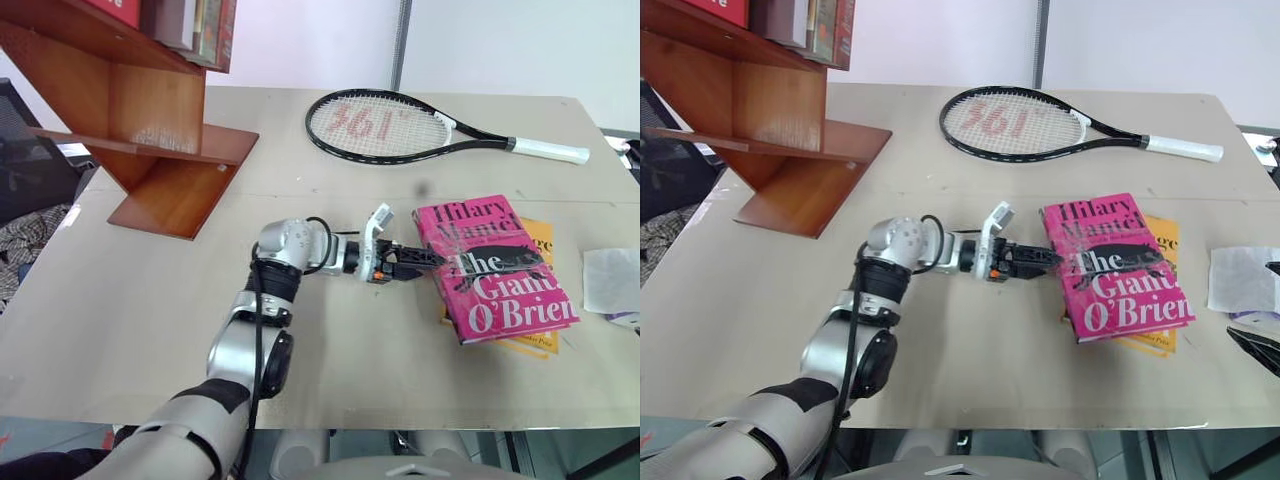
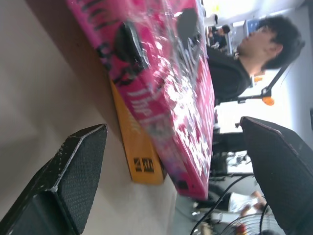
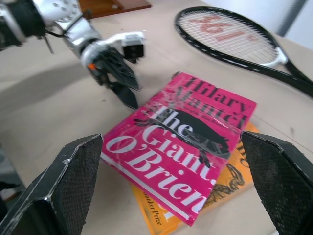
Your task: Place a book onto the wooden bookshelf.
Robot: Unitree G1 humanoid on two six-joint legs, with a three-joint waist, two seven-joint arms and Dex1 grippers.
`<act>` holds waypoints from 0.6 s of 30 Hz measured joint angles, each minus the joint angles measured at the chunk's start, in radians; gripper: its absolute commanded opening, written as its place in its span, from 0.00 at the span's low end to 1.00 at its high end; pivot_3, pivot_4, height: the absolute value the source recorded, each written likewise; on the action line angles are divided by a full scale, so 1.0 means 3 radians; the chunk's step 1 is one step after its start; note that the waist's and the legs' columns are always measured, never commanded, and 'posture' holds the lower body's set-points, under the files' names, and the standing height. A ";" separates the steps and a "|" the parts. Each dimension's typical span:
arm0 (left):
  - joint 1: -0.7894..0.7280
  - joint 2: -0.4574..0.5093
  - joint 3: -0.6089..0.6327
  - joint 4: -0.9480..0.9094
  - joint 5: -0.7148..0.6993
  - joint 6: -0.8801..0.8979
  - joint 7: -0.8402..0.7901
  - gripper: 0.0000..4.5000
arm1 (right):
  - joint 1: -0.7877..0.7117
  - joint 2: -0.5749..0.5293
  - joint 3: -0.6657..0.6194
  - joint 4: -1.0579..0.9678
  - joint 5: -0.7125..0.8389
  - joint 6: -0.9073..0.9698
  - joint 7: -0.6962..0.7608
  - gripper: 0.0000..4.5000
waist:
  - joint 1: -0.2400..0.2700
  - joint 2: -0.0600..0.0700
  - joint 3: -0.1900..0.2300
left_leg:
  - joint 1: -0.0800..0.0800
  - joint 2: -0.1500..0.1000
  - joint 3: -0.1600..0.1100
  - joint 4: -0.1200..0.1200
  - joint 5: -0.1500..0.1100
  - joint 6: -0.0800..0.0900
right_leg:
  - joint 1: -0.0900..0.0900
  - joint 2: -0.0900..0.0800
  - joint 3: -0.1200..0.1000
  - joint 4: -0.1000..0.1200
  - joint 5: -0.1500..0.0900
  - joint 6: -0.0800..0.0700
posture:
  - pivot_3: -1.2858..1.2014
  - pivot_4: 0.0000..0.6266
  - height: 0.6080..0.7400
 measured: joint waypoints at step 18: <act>-0.0142 -0.0674 0.0648 0.0784 0.0092 -0.0813 0.0417 0.15 | 0.0066 0.0228 -0.0023 -0.0199 -0.0016 0.0127 -0.0071 1.00 | -0.0007 0.0007 -0.0004 | -0.0023 -0.0004 -0.0013 0.0011 -0.0001 0.0002 | -0.0006 -0.0005 -0.0014 -0.0015 0.0006 0.0010 | 0.52 0.24 1.00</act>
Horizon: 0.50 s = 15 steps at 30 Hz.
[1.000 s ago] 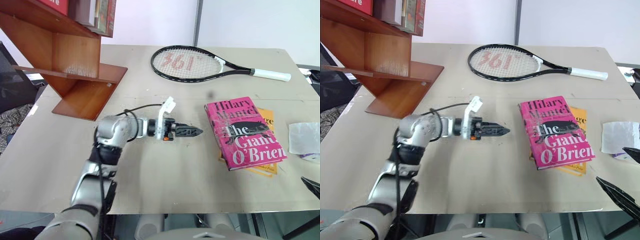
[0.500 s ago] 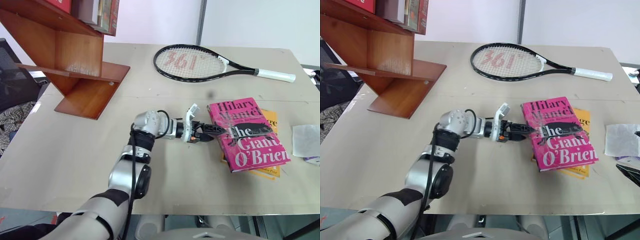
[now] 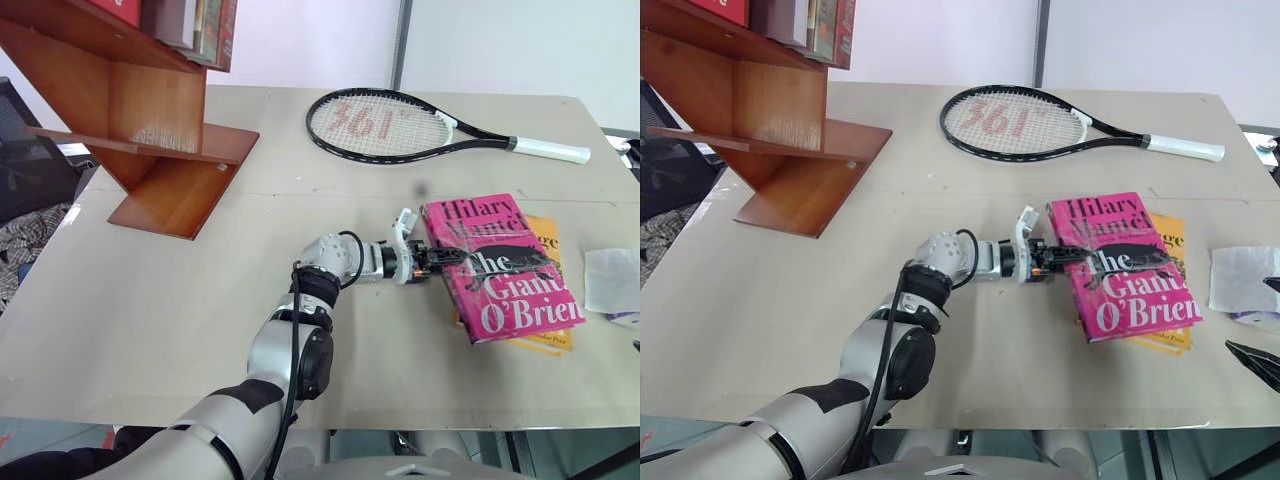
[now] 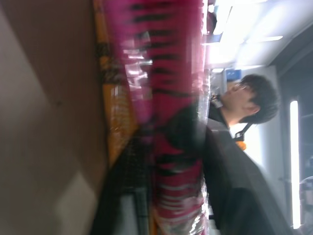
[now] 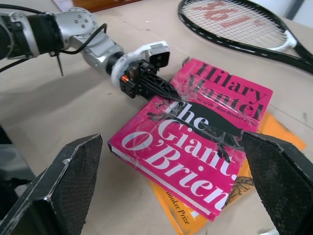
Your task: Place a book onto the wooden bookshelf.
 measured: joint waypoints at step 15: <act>0.0466 0.1331 -0.0812 -0.2344 0.0862 -0.1964 -0.1108 0.15 | -0.1027 0.0091 0.1015 -0.0169 0.0197 -0.0116 -0.0789 1.00 | 0.0024 0.0013 -0.0004 | -0.0002 -0.0001 0.0003 -0.0001 0.0001 -0.0001 | -0.0004 -0.0002 0.0007 -0.0001 0.0012 -0.0017 | 0.52 0.24 1.00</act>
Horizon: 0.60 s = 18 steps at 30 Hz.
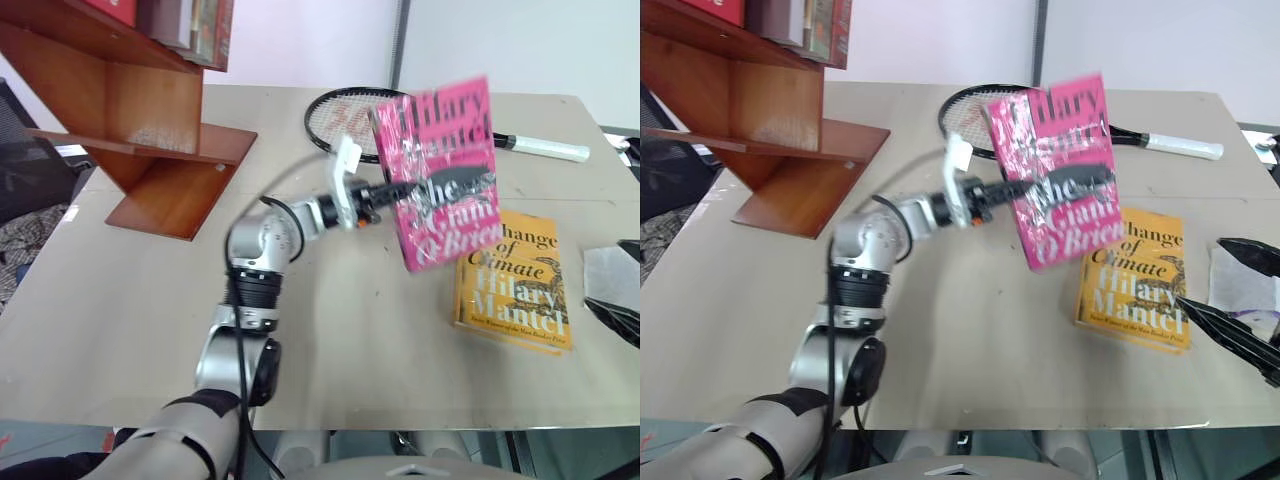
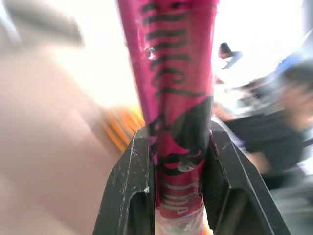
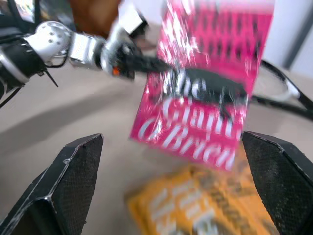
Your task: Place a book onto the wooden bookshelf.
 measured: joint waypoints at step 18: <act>-0.0434 0.2965 0.0317 0.0489 0.1135 -0.3581 -0.1242 0.15 | -0.0938 -0.0021 0.1001 0.0370 -0.0076 -0.0184 0.0006 1.00 | -0.0108 -0.0003 0.0009 | 0.0002 0.0012 0.0005 0.0002 -0.0006 0.0011 | -0.0002 0.0007 -0.0003 0.0002 0.0006 0.0015 | 0.52 0.24 1.00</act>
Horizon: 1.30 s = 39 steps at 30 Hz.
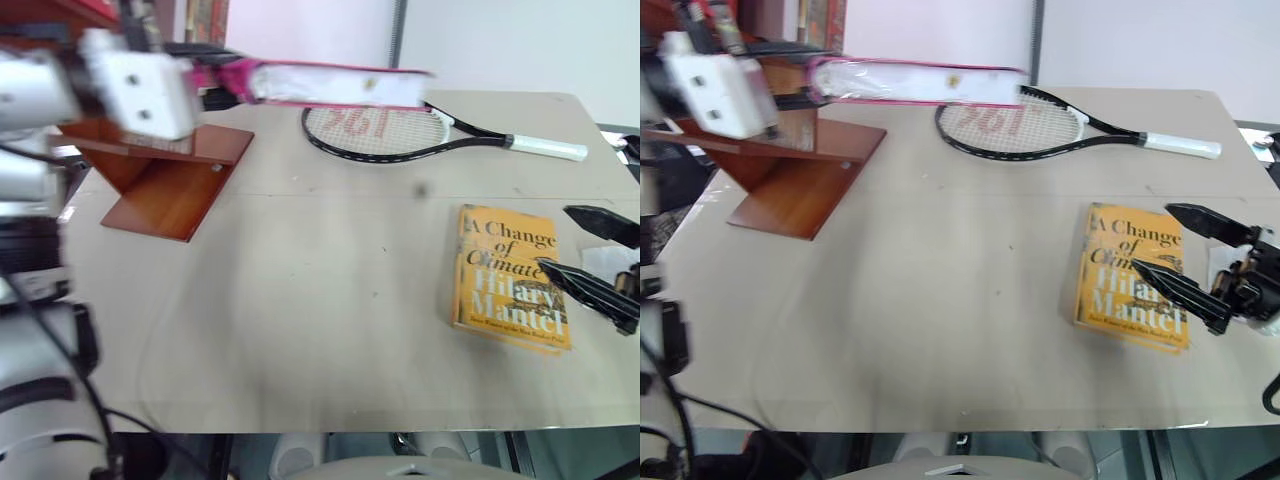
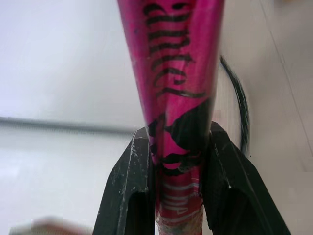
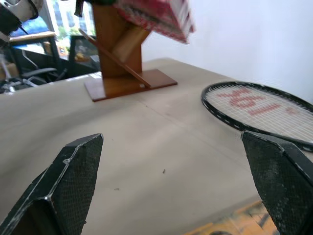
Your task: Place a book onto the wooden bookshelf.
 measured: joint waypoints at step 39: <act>0.0214 0.0715 0.0295 0.1327 -0.0698 0.0923 -0.0994 0.87 | -0.0468 -0.0068 0.0505 0.0067 0.0096 0.0083 -0.0052 1.00 | -0.0013 -0.0026 0.0008 | 0.0031 0.0031 0.0064 0.0002 -0.0003 0.0003 | -0.0001 -0.0005 0.0033 0.0041 -0.0004 -0.0002 | 0.52 0.24 1.00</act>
